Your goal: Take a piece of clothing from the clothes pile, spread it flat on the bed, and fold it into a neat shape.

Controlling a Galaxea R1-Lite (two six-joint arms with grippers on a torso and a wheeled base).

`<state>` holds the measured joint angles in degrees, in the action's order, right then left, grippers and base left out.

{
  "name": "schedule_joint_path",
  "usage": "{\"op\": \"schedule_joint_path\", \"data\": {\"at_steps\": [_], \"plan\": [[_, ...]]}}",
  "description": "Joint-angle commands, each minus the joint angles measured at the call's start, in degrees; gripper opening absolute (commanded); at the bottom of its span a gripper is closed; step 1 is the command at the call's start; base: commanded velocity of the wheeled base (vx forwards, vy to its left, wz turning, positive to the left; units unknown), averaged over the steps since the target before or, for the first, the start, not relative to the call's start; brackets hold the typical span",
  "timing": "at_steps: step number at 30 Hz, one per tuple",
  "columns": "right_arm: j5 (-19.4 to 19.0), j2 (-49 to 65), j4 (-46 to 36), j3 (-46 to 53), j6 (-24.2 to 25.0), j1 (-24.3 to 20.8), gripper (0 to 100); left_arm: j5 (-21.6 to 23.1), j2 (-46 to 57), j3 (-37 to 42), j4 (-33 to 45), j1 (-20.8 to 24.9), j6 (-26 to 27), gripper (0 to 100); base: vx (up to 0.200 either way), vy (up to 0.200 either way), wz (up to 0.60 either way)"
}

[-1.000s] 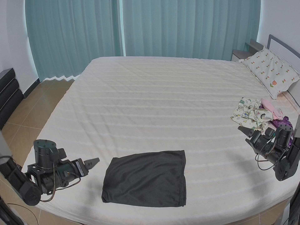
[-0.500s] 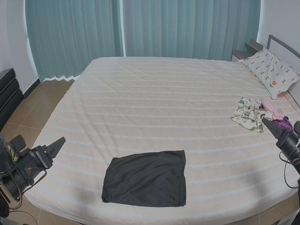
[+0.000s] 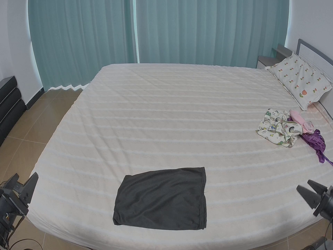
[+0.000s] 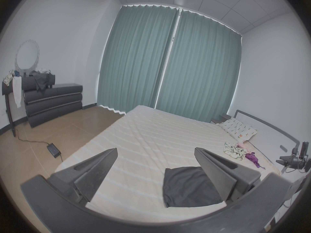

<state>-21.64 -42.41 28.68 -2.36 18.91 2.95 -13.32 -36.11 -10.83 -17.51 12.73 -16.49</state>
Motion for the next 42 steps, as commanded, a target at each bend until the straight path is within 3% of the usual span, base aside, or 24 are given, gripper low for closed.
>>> {"op": "schedule_joint_path", "data": {"at_steps": [1,6,10,12,14,17,18,19,20,23,27,30,35,40,42], "plan": [[-0.95,33.71,-30.09,-3.0,-13.99,-8.14,100,-2.06,25.74,-0.51,16.01,-5.43,9.2,100,0.0,0.0,0.0],[-0.69,37.31,-32.64,-3.26,-16.71,-6.91,100,-2.06,27.58,0.01,17.15,-5.61,9.11,100,0.0,0.0,0.0],[-0.07,40.74,-33.08,-2.21,-18.47,-2.33,100,-2.06,29.87,0.1,18.65,-5.61,9.11,100,0.0,0.0,0.0],[2.48,42.24,-32.55,-0.45,-20.67,-2.6,100,-2.32,30.22,0.45,18.91,-5.7,9.11,100,0.0,0.0,0.0],[8.81,42.32,-32.29,-0.36,-21.63,-2.77,100,-2.5,30.22,2.21,18.21,-5.78,9.64,100,0.0,0.0,0.0],[14.17,42.32,-32.2,-0.1,-21.9,-2.77,100,-2.67,30.22,3.35,16.63,-5.78,10.78,100,0.0,0.0,0.0],[17.68,42.32,-32.38,0.08,-22.07,-2.77,100,-2.94,30.22,4.23,15.22,-5.78,10.87,100,0.0,0.0,0.0],[17.68,42.32,-32.38,0.08,-22.07,-2.77,100,-2.94,30.22,4.23,15.22,-5.78,10.87,100,0.0,0.0,0.0],[22.61,42.24,-32.2,1.05,-21.1,-2.69,100,-4.96,30.22,6.52,11.97,-5.78,11.31,100,0.0,0.0,0.0],[22.96,42.24,-32.11,1.13,-18.82,-2.69,100,-6.45,30.22,10.83,6.17,-5.78,15.18,100,0.0,0.0,0.0],[23.04,42.24,-32.11,1.13,-18.73,-2.77,100,-8.3,30.22,10.83,5.11,-6.57,17.02,100,0.0,0.0,0.0],[23.04,42.24,-32.11,1.13,-18.82,-2.77,100,-8.38,30.48,10.47,5.46,-9.74,18.6,100,0.0,0.0,0.0],[22.96,42.32,-31.94,1.22,-18.82,-2.77,100,-7.68,30.57,8.98,5.46,-11.23,19.75,100,0.0,0.0,0.0],[23.04,42.32,-31.76,1.31,-18.56,-2.77,100,-6.8,35.23,10.83,13.29,-12.29,19.92,100,0.0,0.0,0.0],[23.04,42.32,-31.76,1.31,-18.47,-2.77,100,-4.34,36.11,10.65,15.31,-12.64,19.48,100,0.0,0.0,0.0]]}}
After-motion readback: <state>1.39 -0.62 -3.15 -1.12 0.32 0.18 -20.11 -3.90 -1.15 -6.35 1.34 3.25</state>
